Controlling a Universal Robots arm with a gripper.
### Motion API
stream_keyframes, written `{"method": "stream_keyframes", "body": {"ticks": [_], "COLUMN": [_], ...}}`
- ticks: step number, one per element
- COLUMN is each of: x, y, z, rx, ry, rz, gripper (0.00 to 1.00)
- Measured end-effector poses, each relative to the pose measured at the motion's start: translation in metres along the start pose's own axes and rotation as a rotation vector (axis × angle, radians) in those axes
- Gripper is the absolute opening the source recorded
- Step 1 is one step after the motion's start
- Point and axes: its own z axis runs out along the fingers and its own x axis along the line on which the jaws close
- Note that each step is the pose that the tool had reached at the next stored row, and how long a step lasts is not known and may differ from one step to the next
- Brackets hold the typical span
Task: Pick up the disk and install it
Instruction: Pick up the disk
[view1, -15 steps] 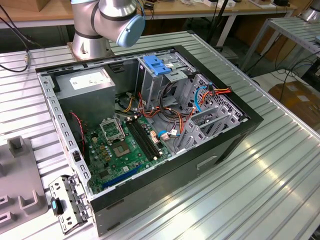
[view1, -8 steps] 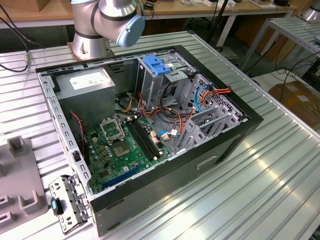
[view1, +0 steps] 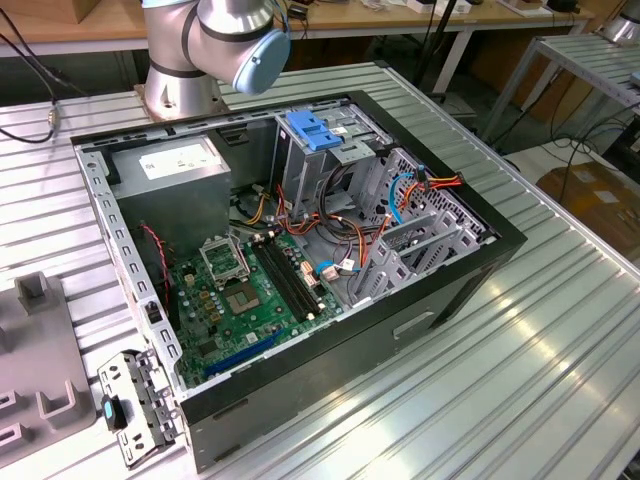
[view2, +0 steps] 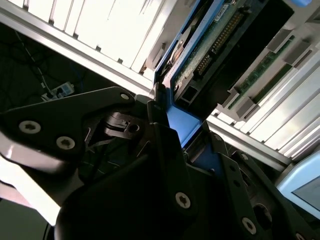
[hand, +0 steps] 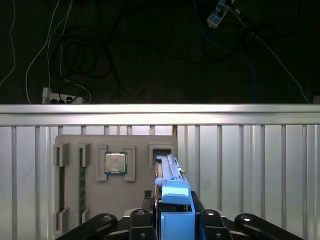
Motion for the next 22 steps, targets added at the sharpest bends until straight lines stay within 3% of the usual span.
{"method": "stream_keyframes", "body": {"ticks": [4, 10, 22], "x": [-0.0002, -0.0004, -0.0007], "y": [0.0001, 0.0003, 0.0005], "z": [-0.0104, -0.0205, -0.0354], "rx": [0.0001, 0.0001, 0.0001], "ry": [0.0, -0.0001, -0.0001], "rz": [0.0, 0.0, 0.0], "gripper": [0.37, 0.37, 0.37]}}
